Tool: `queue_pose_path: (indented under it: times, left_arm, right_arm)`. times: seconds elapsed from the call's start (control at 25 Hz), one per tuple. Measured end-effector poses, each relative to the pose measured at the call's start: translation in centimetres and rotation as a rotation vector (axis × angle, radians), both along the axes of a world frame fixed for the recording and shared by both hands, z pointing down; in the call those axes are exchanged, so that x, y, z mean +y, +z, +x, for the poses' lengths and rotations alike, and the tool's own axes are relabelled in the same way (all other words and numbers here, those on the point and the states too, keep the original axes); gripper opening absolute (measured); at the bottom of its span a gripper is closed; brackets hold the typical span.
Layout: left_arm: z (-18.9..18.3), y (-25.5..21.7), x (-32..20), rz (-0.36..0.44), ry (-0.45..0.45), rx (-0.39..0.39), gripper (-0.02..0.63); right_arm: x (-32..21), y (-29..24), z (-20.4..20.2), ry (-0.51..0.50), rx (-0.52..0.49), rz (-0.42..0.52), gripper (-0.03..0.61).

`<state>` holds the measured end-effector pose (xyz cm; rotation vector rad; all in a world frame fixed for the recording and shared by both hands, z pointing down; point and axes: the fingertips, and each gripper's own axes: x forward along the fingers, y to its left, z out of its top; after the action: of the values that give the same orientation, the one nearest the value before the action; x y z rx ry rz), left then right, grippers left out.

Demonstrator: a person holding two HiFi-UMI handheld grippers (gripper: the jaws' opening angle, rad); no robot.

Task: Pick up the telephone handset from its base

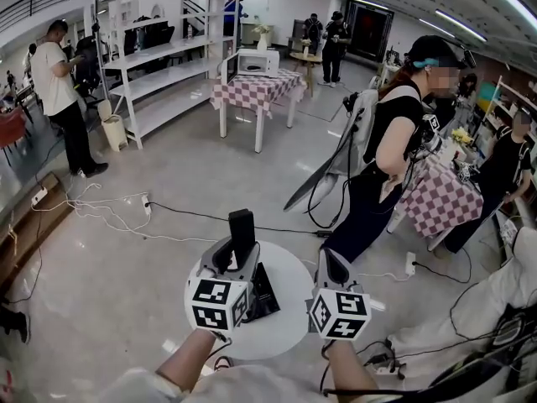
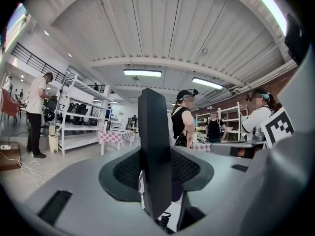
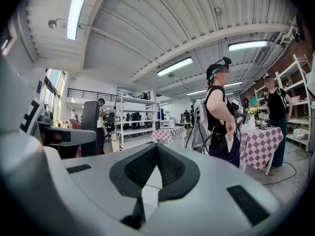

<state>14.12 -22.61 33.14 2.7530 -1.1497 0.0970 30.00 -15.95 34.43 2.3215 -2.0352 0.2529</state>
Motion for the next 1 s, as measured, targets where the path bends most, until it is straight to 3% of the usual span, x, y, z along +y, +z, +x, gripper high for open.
queue_pose_path:
  times: [0.32, 0.64, 1.0]
  left_arm:
    - [-0.1, -0.1, 0.1, 0.039, 0.017, -0.042, 0.187]
    - [-0.4, -1.2, 0.1, 0.124, 0.022, -0.041, 0.187]
    - [-0.3, -1.3, -0.7, 0.095, 0.01, -0.007, 0.187]
  right_arm:
    - [0.5, -0.3, -1.1, 0.02, 0.05, -0.023, 0.025]
    - [0.7, -2.0, -1.4, 0.047, 0.096, 0.029, 0.025]
    - [0.3, -2.2, -1.3, 0.041, 0.119, 0.039, 0.025]
